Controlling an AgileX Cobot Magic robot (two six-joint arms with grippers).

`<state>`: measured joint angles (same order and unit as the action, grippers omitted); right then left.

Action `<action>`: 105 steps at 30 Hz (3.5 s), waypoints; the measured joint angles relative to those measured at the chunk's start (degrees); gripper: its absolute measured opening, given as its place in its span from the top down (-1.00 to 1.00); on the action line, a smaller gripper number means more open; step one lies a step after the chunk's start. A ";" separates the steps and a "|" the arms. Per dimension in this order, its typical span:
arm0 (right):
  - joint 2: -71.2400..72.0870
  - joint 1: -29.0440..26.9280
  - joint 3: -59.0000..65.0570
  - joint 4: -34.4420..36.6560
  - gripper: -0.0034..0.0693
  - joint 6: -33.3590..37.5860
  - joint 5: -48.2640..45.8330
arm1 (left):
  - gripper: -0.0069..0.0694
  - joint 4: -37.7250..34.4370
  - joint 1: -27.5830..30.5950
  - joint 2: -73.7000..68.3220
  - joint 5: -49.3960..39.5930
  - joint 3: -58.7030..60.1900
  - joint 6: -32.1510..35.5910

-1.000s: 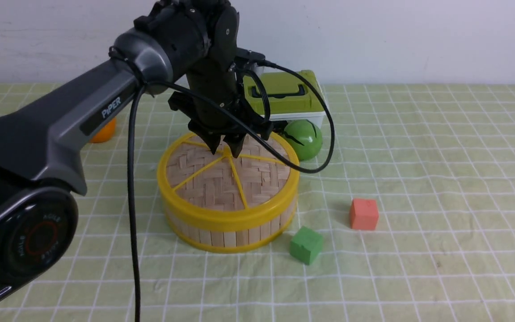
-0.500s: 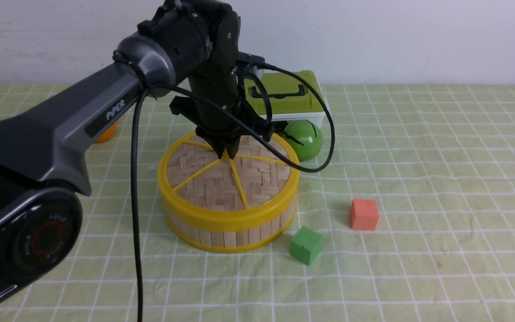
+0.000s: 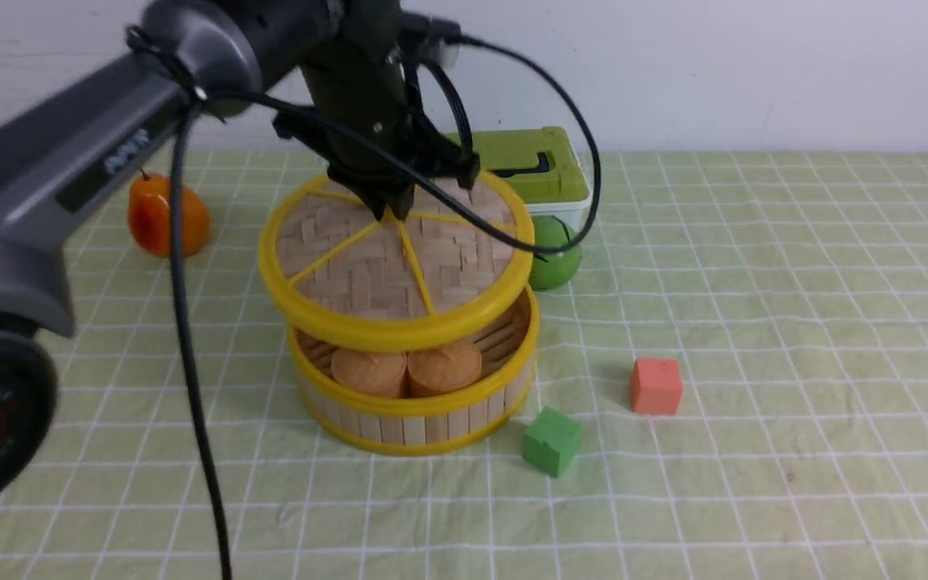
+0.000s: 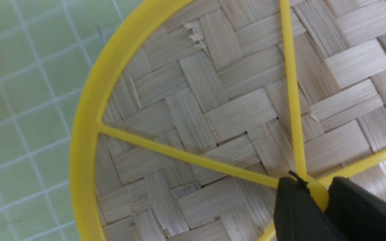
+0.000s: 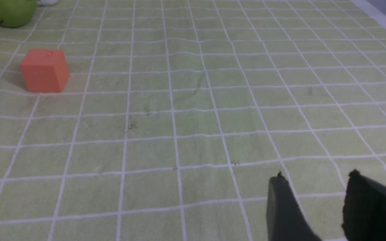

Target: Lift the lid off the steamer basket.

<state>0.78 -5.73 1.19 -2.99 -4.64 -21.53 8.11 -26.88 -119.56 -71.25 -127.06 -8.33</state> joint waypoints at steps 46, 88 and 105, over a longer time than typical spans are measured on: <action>0.00 0.00 0.00 0.00 0.24 0.00 0.00 | 0.08 -5.45 25.07 10.96 28.38 47.75 -7.80; 0.00 0.00 0.00 0.00 0.24 0.00 0.00 | 0.85 -24.82 25.13 119.32 42.77 118.93 17.24; 0.00 0.00 0.00 0.00 0.24 0.00 0.00 | 0.85 -11.52 23.68 120.19 54.31 128.56 -0.99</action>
<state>0.78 -5.73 1.19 -2.99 -4.64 -21.53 -3.41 -3.20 0.63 -16.94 1.50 -9.32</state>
